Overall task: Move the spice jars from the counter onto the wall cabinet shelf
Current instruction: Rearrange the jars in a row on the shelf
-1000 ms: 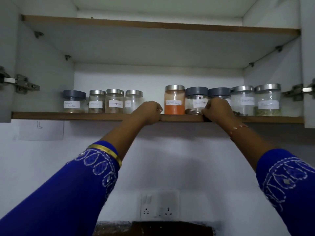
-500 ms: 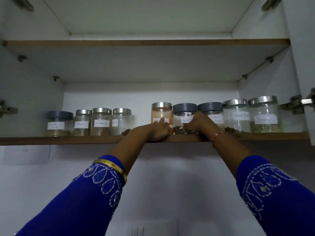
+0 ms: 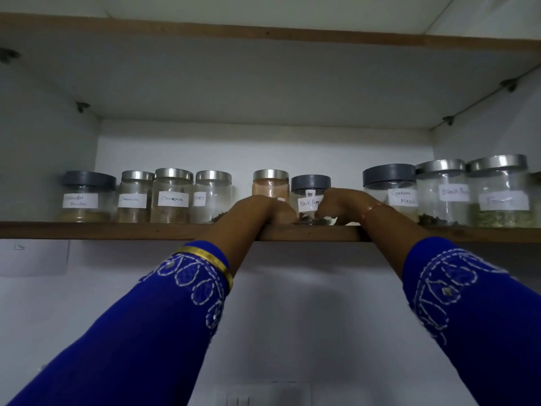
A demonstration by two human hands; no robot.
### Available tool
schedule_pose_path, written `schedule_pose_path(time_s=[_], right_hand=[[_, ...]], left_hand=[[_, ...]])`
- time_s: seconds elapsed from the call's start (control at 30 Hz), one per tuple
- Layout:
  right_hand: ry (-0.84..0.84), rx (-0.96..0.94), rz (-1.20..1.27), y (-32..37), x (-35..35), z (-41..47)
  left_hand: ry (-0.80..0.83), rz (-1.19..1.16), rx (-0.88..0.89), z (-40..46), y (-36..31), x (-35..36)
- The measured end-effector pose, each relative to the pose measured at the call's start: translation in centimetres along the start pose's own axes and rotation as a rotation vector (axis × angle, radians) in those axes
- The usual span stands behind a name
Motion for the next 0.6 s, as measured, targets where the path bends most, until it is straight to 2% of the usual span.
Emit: schedule_pose_path(time_s=[0.1, 0.2, 0.3, 0.47, 0.6], right_hand=[[-0.018, 0.027, -0.023, 0.2, -0.2, 0.2], [-0.134, 0.060, 0.070, 0.0, -1.6, 0.8], [-0.236, 0.014, 0.114, 0.8, -3.1, 1.1], [-0.138, -0.027, 0.110, 1.6, -2.5, 2.1], [-0.127, -0.024, 0.141, 1.5, -2.2, 2.7]], left_hand=[[0.030, 0.076, -0.064, 1.4, 1.4, -0.1], [0.044, 0.142, -0.076, 2.5, 1.9, -0.1], [0.051, 0.169, -0.089, 3.1, 2.3, -0.1], [0.036, 0.179, -0.084, 3.8, 2.7, -0.3], [0.020, 0.158, -0.111, 3.8, 3.3, -0.6]])
Point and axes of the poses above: each hand's wrist, its own z-axis towards the middle knuckle, its own x-axis out of the palm, y = z × x, the point moved 10 cm from there along z, towards the middle knuckle, and after that the axes turned 5 degrees about y, right-handed, at the moved point
